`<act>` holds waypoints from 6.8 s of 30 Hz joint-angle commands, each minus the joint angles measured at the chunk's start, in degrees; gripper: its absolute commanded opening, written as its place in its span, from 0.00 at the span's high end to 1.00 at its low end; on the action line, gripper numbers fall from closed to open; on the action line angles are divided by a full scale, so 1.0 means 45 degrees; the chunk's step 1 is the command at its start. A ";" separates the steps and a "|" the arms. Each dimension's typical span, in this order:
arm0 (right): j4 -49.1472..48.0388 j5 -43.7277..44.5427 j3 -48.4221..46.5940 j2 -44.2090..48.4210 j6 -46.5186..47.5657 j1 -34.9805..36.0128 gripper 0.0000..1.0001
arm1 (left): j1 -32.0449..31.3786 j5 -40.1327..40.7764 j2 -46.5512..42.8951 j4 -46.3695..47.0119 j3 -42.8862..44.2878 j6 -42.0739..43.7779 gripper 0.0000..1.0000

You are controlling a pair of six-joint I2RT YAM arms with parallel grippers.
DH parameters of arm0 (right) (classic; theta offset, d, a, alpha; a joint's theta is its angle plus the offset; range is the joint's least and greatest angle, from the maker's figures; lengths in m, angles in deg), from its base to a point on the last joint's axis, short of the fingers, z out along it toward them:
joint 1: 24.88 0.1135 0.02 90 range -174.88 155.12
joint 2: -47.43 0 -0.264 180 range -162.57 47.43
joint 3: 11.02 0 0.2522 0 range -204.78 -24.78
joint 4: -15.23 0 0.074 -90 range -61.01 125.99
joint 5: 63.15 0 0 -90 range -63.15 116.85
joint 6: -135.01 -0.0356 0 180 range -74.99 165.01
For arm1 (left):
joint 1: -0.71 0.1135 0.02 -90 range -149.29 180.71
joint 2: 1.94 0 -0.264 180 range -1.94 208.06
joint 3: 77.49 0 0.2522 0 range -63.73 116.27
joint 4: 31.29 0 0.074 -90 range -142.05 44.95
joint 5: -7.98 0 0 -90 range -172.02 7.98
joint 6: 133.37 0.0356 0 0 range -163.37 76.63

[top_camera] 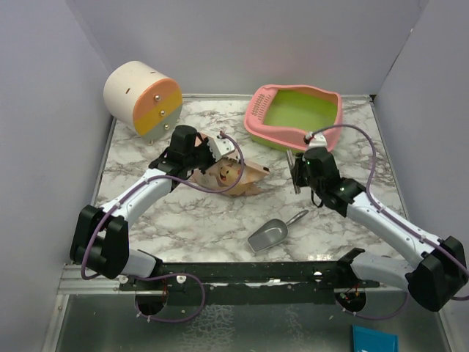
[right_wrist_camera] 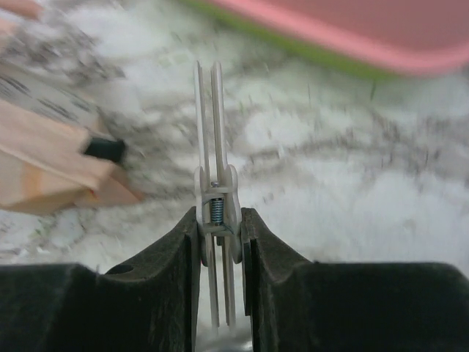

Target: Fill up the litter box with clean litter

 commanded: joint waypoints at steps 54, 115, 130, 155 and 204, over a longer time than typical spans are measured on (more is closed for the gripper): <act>-0.2137 -1.1500 0.2410 0.2199 -0.0576 -0.7467 0.53 | 0.5079 -0.7086 0.5108 0.2181 0.5079 -1.5224 0.44; -0.1476 -1.2937 0.1198 0.0753 0.0966 -0.7077 0.57 | 0.2954 -0.1502 0.7004 -0.8893 1.1166 -0.7259 0.74; -0.1491 -1.4070 0.0298 -0.0094 0.0729 -0.7024 0.64 | 0.3000 -0.3499 0.2322 0.0204 0.4647 -0.8181 1.00; 0.1112 -1.5720 -0.5558 -0.5806 0.2666 -0.4501 0.52 | 0.3652 -0.3841 -0.3023 1.3445 -0.3604 -0.7802 1.00; -0.3123 -1.7031 -0.6634 -0.9001 0.3932 -0.2111 0.52 | 0.4369 -0.3869 0.1157 2.1178 -0.0740 -1.1834 1.00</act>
